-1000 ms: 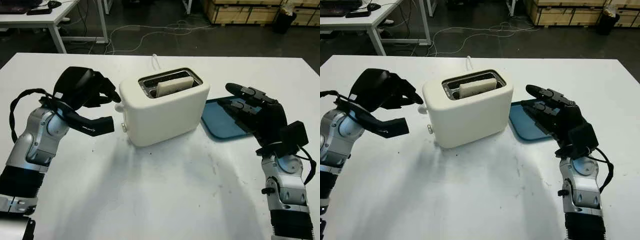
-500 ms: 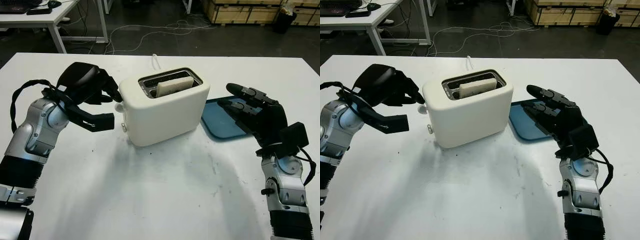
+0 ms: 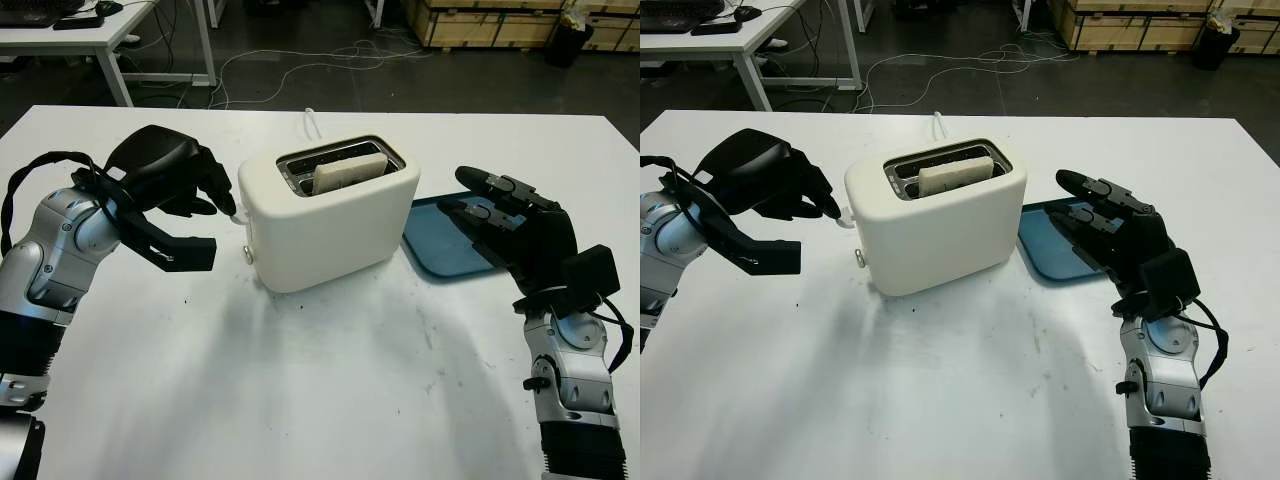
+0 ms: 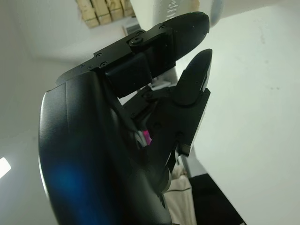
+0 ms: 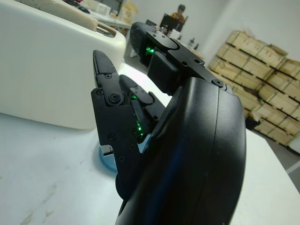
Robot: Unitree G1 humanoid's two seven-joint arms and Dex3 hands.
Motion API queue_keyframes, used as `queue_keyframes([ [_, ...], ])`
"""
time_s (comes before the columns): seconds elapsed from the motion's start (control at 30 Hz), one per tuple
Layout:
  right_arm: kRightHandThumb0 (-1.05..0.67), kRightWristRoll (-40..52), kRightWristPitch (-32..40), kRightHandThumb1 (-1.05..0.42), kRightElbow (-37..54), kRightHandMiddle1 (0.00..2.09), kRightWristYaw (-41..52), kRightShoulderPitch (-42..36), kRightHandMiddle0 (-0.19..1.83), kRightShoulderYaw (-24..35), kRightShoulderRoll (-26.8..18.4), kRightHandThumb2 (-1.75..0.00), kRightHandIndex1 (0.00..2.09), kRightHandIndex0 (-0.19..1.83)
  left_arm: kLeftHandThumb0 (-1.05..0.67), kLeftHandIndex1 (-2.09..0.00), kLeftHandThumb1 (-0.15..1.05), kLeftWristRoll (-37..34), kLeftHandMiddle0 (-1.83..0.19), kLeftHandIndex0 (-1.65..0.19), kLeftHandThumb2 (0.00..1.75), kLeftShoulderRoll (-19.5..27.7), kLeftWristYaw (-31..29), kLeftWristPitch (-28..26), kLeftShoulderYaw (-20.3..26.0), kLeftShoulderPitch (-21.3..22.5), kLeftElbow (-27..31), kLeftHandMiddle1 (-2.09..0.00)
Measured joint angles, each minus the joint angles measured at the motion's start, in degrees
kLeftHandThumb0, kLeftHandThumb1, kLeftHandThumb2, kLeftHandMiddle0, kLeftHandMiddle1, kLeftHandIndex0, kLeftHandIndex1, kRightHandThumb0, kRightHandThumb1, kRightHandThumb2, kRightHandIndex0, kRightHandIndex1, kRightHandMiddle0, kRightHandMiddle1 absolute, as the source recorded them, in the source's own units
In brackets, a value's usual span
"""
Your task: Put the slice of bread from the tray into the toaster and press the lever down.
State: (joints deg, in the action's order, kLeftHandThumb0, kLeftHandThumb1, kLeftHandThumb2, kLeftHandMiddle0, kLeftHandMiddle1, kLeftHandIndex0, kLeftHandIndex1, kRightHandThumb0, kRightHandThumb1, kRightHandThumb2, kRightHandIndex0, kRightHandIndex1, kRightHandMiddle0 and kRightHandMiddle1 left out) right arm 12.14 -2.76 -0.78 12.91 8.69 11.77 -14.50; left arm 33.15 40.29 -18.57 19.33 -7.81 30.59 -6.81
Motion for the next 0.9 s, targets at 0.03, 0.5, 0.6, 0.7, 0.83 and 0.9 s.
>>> queue_keyframes([
  [0.03,-0.27,0.0,0.0,-0.89,0.0,0.00,0.0,0.0,0.84,0.0,0.0,0.00,0.09,0.90,-0.21,-0.01,0.73,0.0,-1.22,-1.43,0.00,0.0,-0.3,0.0,-0.1,0.1,0.0,-0.72],
  [0.5,-0.26,-0.1,0.0,-0.89,0.0,0.00,0.0,-0.2,0.84,0.1,0.0,0.00,0.08,0.90,-0.24,0.00,0.77,0.0,-1.16,-1.41,0.00,-0.4,-0.3,2.7,-2.8,4.3,-5.3,-0.84],
  [0.6,-0.26,-0.1,0.0,-0.89,0.0,0.00,0.0,-0.2,0.84,0.1,0.0,0.00,0.08,0.91,-0.24,0.00,0.79,0.1,-1.14,-1.40,0.01,-0.4,-0.3,2.8,-3.4,5.3,-6.4,-0.88],
  [0.7,-0.27,-0.1,0.0,-0.89,0.0,0.00,0.0,-0.2,0.84,0.1,0.0,0.00,0.07,0.91,-0.24,0.00,0.79,0.1,-1.11,-1.40,0.00,-0.5,-0.3,3.0,-3.8,5.7,-7.0,-0.94],
  [0.83,-0.28,-0.1,0.0,-0.89,0.0,0.00,0.0,-0.2,0.83,0.1,0.0,0.00,0.07,0.91,-0.26,0.00,0.80,0.1,-1.08,-1.40,0.00,-0.5,-0.3,3.9,-4.0,6.2,-8.2,-0.99],
  [0.9,-0.28,-0.1,0.0,-0.89,0.0,0.00,0.0,-0.2,0.84,0.1,0.0,0.00,0.07,0.92,-0.26,-0.01,0.80,0.1,-1.07,-1.41,0.01,-0.5,-0.2,4.3,-4.0,6.3,-8.4,-1.01],
])
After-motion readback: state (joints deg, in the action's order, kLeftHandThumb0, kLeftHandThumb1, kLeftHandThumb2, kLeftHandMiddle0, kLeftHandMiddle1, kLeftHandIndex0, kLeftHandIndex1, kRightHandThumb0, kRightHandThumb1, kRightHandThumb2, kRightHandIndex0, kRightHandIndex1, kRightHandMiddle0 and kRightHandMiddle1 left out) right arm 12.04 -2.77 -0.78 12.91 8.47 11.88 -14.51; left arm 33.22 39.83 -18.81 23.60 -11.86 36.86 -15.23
